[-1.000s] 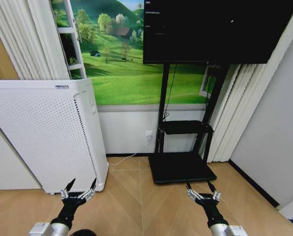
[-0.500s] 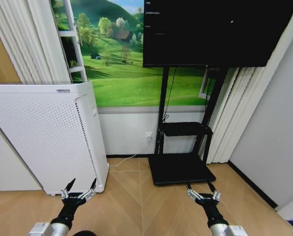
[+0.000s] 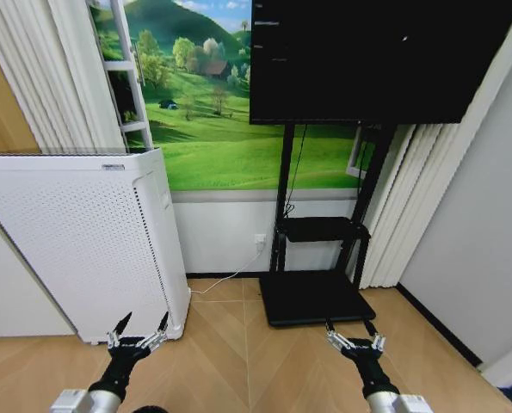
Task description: Pick up the trash bin and place the garbage on the floor into it.
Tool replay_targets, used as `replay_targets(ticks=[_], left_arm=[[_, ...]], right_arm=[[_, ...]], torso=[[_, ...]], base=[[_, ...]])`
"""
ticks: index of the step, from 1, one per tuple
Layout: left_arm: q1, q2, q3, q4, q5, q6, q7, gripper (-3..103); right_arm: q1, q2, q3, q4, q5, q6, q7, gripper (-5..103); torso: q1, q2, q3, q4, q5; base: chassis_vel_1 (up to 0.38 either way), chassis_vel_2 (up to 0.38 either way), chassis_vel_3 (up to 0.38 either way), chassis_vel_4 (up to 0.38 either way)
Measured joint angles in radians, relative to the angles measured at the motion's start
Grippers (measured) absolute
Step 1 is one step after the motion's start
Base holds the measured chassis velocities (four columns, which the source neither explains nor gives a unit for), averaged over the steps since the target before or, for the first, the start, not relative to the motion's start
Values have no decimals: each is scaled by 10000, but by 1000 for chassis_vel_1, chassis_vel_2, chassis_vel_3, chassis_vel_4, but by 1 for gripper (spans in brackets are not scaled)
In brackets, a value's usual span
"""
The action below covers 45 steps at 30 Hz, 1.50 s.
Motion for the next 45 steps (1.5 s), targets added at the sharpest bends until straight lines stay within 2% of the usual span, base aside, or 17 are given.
replay_targets(ticks=[45], left_arm=[[0,0,0,0,0,0,0,100]], right_arm=[[0,0,0,-1,0,0,0,100]], torso=[[780,1912,1131,0,0]], base=[[0,0,0,0]])
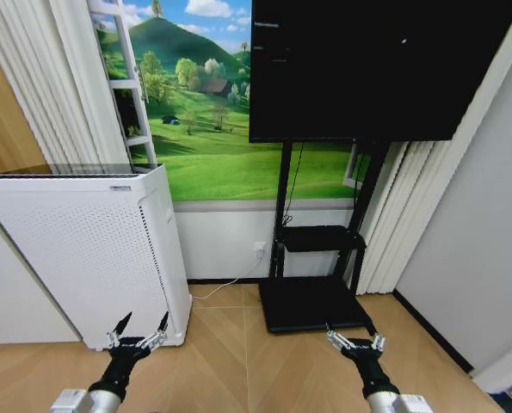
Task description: Pick up the trash bin and place the garbage on the floor into it.
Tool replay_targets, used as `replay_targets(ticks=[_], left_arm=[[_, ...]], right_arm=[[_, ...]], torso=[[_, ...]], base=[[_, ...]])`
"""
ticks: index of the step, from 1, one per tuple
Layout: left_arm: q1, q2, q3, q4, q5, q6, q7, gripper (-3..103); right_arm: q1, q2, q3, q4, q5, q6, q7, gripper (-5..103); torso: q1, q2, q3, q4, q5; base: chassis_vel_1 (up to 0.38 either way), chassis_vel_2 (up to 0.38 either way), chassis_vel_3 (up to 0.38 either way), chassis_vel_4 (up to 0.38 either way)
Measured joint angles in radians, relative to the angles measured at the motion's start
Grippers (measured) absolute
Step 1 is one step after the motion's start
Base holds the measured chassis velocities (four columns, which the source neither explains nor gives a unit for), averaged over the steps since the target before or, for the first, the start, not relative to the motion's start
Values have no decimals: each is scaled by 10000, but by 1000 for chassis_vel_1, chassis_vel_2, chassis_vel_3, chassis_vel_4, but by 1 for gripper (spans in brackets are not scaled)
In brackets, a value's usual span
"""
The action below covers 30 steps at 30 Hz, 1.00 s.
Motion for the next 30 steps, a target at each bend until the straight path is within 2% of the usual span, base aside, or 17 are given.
replay_targets(ticks=[30], left_arm=[[0,0,0,0,0,0,0,100]], right_arm=[[0,0,0,0,0,0,0,100]], torso=[[559,1308,748,0,0]], base=[[0,0,0,0]])
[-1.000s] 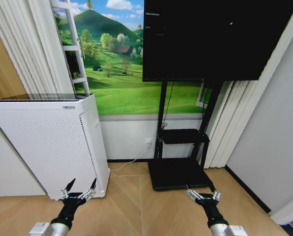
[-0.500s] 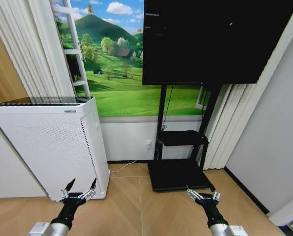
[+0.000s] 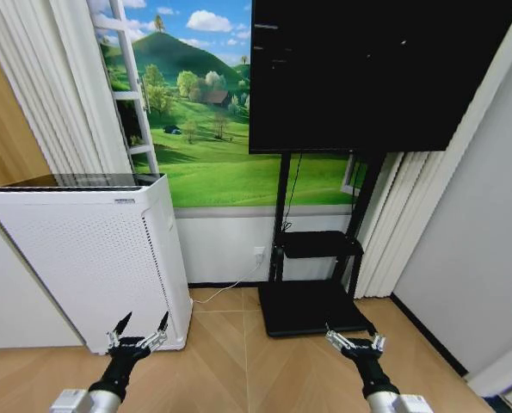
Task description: Pick up the trash bin and place the garbage on the floor into it.
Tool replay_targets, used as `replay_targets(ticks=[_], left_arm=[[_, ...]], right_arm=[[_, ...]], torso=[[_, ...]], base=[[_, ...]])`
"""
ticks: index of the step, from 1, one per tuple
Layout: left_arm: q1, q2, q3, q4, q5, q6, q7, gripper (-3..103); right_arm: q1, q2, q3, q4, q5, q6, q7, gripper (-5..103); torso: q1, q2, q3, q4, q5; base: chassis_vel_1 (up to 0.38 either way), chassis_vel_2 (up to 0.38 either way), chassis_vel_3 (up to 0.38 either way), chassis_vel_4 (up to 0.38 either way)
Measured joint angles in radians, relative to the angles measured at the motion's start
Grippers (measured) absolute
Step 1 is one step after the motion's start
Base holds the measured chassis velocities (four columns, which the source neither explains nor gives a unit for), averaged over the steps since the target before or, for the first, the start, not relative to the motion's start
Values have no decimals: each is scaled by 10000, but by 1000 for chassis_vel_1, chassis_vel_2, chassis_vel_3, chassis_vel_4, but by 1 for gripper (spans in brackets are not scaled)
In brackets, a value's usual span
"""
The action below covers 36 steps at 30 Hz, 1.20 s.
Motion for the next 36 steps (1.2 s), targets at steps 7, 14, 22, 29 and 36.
replay_targets(ticks=[7,14,22,29,36], left_arm=[[0,0,0,0,0,0,0,100],[0,0,0,0,0,0,0,100],[0,0,0,0,0,0,0,100],[0,0,0,0,0,0,1,100],[0,0,-2,1,0,0,1,100]], right_arm=[[0,0,0,0,0,0,0,100],[0,0,0,0,0,0,0,100],[2,0,0,0,0,0,0,100],[0,0,0,0,0,0,1,100],[0,0,-1,0,0,0,0,100]], torso=[[118,256,136,0,0],[136,282,147,1,0],[121,244,123,1,-1],[106,218,106,-1,4],[98,203,98,0,7]], base=[[0,0,0,0],[0,0,0,0],[65,-67,-85,77],[171,-200,-217,220],[273,-275,-278,277]])
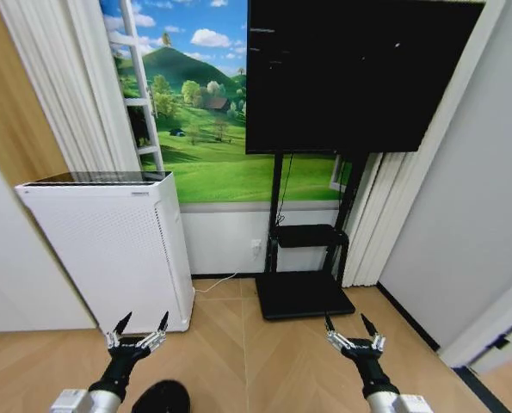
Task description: Pick up the trash bin and place the garbage on the floor into it.
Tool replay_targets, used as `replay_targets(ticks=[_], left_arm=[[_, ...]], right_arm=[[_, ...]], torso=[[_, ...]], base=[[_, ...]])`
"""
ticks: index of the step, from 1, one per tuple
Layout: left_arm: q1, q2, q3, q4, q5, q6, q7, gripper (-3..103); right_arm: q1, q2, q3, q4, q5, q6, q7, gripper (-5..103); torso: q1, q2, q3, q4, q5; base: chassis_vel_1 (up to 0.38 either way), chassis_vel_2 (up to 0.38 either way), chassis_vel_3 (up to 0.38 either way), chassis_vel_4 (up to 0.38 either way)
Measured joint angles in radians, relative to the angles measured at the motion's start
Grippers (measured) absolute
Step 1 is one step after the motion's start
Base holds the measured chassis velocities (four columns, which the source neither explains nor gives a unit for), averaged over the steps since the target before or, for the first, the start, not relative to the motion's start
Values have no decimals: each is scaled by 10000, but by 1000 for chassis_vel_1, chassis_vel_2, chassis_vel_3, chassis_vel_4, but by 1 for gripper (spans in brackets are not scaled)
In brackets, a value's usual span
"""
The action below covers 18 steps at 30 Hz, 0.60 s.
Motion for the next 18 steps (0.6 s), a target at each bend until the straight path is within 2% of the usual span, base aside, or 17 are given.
replay_targets(ticks=[9,15,18], left_arm=[[0,0,1,1,-1,0,0,100],[1,0,0,0,-1,-1,0,100],[1,0,1,1,-1,-1,-3,100]], right_arm=[[0,-1,2,0,0,0,0,100],[-1,-1,0,-1,0,0,0,100],[-1,-1,2,-1,0,0,0,100]], torso=[[-9,-19,-12,3,-13],[-13,-29,-17,-2,2],[-13,-33,-18,0,-17]], base=[[335,-342,-341,343],[365,-366,-370,371],[359,-367,-329,356]])
